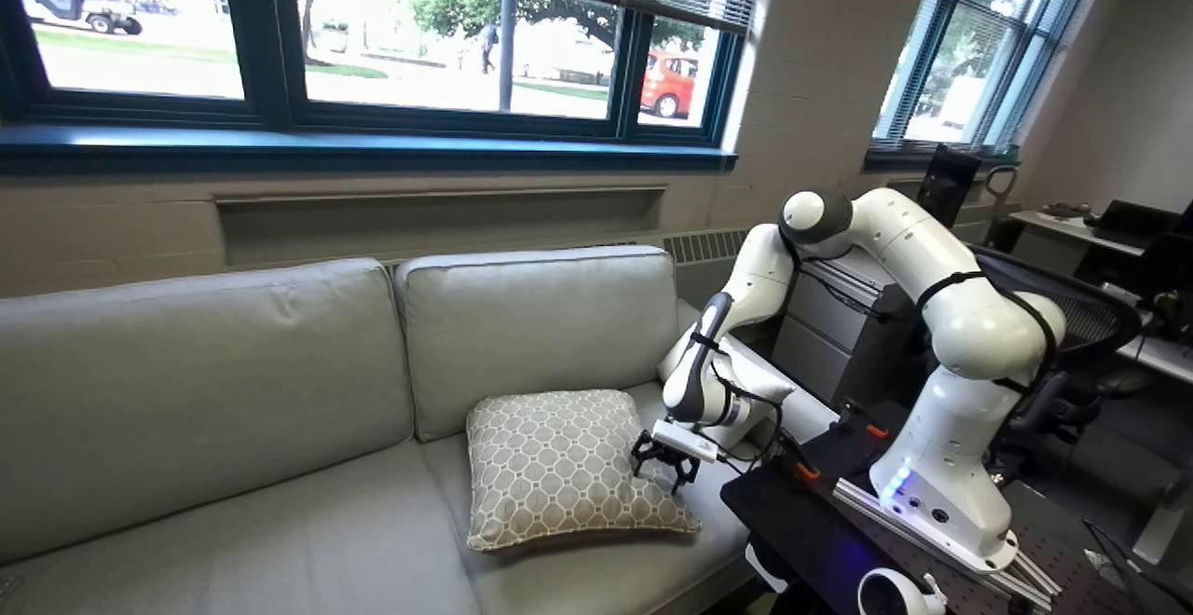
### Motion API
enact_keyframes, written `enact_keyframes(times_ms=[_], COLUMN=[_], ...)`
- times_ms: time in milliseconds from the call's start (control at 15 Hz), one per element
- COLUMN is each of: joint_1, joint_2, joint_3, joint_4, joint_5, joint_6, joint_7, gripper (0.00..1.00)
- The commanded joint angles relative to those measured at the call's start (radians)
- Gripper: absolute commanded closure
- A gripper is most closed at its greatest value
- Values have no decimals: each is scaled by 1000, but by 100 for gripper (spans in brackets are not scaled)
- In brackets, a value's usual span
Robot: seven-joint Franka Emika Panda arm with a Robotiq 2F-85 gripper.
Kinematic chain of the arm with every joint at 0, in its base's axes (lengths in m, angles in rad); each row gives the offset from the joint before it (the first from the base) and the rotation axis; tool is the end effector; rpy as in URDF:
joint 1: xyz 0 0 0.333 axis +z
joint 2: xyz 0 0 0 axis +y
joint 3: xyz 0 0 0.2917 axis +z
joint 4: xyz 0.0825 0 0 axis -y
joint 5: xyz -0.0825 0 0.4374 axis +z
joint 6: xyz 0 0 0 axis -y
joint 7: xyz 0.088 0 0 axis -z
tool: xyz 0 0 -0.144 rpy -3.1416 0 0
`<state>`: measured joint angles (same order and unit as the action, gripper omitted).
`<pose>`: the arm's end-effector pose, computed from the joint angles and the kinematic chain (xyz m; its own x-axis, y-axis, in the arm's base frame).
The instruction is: Put the pillows upright against the armrest
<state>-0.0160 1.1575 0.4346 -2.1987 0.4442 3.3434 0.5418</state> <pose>0.3508 0.2215 -0.1772 0.6829 -0.6864 -0.2501 -0.7291 -0.6619 -0.1741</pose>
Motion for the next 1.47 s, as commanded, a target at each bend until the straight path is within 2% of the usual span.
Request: enact_keyframes(times_ms=[0,200,333,600,667,800,1000,1267,1400], joint_1=[130,272,403,665,732,826,923,997,1061], joint_2=[58,125,150,201,209,234,268,264,237], joint_3=[-31,-45,-84,-214,-257,-325,-411,-485,-537], joint_4=[111,250,333,503,535,600,661,666,642], joint_5=[39,75,107,186,210,240,260,256,253], joint_6=[9,-7,-28,-91,-102,-129,-157,-176,-190], joint_7=[41,83,121,225,264,334,441,561,622], gripper=[0,0,0,2,25,31,52,81,86])
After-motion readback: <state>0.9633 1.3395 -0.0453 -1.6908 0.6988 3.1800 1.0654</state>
